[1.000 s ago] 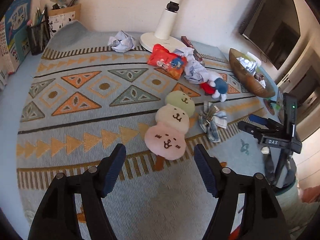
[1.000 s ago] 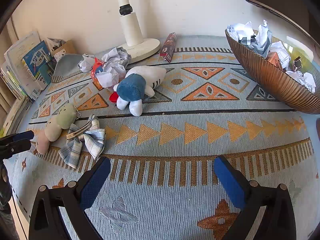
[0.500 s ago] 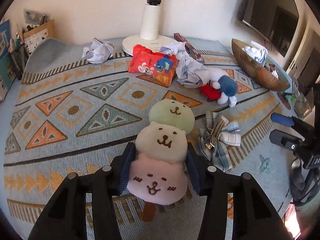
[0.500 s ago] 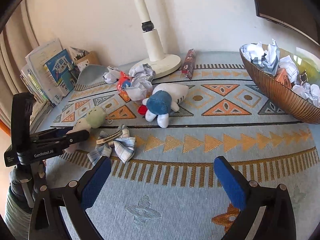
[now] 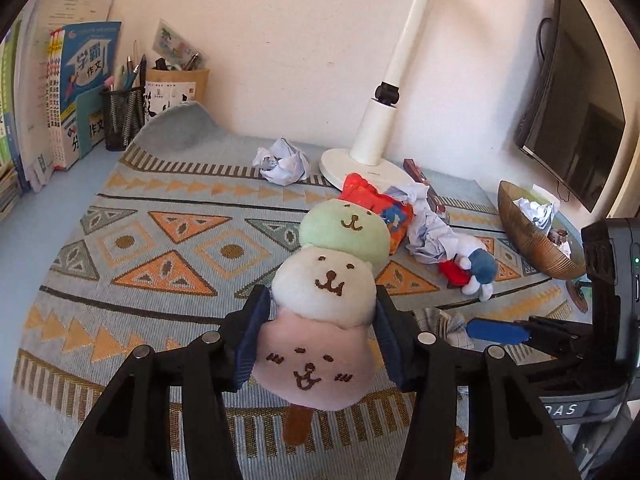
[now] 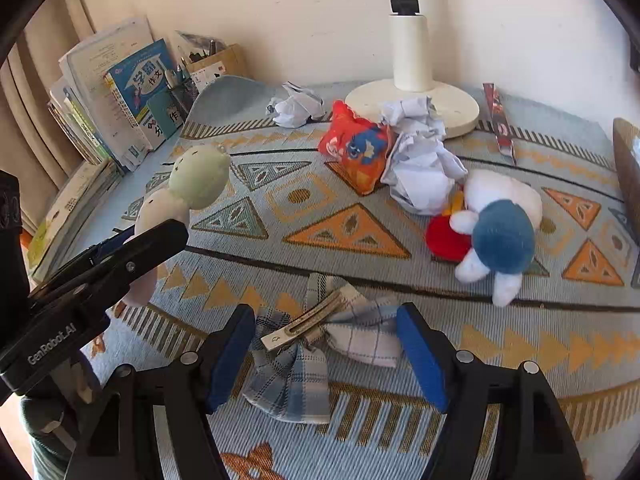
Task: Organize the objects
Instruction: 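Grasp the checked cloth with the right tool while the left tool holds the plush, then carry the plush and checked cloth to the gold bowl and release both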
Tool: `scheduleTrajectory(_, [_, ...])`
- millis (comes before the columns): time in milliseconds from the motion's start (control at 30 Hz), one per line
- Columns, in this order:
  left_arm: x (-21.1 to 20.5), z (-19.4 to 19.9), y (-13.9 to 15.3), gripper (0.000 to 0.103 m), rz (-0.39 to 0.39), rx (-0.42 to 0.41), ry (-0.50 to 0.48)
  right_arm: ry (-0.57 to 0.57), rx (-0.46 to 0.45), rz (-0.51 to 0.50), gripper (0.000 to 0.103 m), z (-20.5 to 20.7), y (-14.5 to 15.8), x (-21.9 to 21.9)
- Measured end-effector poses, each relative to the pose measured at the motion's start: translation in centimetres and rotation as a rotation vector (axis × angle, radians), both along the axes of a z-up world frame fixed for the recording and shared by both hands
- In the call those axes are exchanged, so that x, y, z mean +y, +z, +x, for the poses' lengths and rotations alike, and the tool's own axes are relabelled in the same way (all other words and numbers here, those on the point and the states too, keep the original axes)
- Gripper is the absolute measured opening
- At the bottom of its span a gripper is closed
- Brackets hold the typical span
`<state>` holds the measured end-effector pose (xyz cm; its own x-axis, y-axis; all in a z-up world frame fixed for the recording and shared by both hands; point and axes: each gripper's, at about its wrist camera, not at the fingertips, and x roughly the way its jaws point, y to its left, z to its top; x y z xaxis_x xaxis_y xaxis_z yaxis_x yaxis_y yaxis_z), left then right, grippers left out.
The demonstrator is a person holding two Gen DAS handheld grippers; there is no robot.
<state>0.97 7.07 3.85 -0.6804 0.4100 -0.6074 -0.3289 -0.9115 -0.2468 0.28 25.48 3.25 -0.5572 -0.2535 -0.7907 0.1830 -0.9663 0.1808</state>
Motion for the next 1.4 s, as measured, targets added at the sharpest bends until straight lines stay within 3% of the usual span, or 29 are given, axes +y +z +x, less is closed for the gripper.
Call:
scheduleTrajectory(200, [-1.6, -0.8, -0.1, 0.049, 0.085, -0.04, 0.028, -0.016, -0.022, 0.027, 0.075, 0.7, 0.4, -0.1])
scheduleTrajectory(300, [-1.6, -0.8, -0.2, 0.049, 0.098, -0.049, 0.025, -0.026, -0.04, 0.005, 0.076, 1.8, -0.1, 0.3])
scheduleTrajectory(333, [-1.4, -0.8, -0.2, 0.049, 0.092, -0.047, 0.023, -0.022, -0.016, 0.039, 0.075, 2.3, -0.1, -0.2])
scheduleTrajectory(367, [-1.2, -0.8, -0.2, 0.049, 0.083, -0.043, 0.021, -0.006, 0.004, 0.072, 0.069, 2.6, -0.1, -0.7])
scheduleTrajectory(400, [-1.0, -0.7, -0.2, 0.049, 0.072, -0.039, 0.019, 0.02, 0.023, 0.078, 0.051, 2.9, -0.1, -1.1])
scheduleTrajectory(467, [-0.8, -0.6, -0.2, 0.049, 0.062, -0.031, 0.014, 0.05, 0.024, 0.063, 0.029, 2.9, 0.1, -1.4])
scheduleTrajectory(567, [-1.1, -0.7, -0.2, 0.049, 0.084, -0.038, 0.004, 0.05, 0.031, 0.013, 0.014, 3.6, 0.4, -0.5])
scheduleTrajectory(700, [-1.6, -0.9, -0.3, 0.049, 0.114, -0.046, 0.014, 0.037, 0.096, -0.013, 0.014, 6.2, 1.8, 1.8])
scheduleTrajectory(800, [-1.0, -0.8, -0.3, 0.049, 0.082, -0.038, 0.009, 0.024, 0.15, -0.041, 0.014, 8.6, 3.0, 4.1])
scheduleTrajectory(1100, [0.4, -0.8, -0.1, 0.049, 0.019, -0.05, 0.0, -0.163, 0.229, -0.174, 0.014, 14.8, 6.6, 14.6])
scheduleTrajectory(1133, [1.0, -0.7, 0.2, 0.048, 0.024, -0.062, -0.017, -0.193, 0.248, -0.182, 0.014, 15.3, 7.6, 16.3])
scheduleTrajectory(1233, [3.9, -0.1, 2.8, 0.048, 0.165, -0.067, -0.135, -0.299, 0.317, -0.173, 0.014, 16.2, 10.4, 21.4])
scheduleTrajectory(1400, [14.8, -0.5, 9.1, 0.048, 0.192, -0.006, -0.326, -0.466, 0.377, -0.144, 0.014, 15.6, 13.6, 29.2])
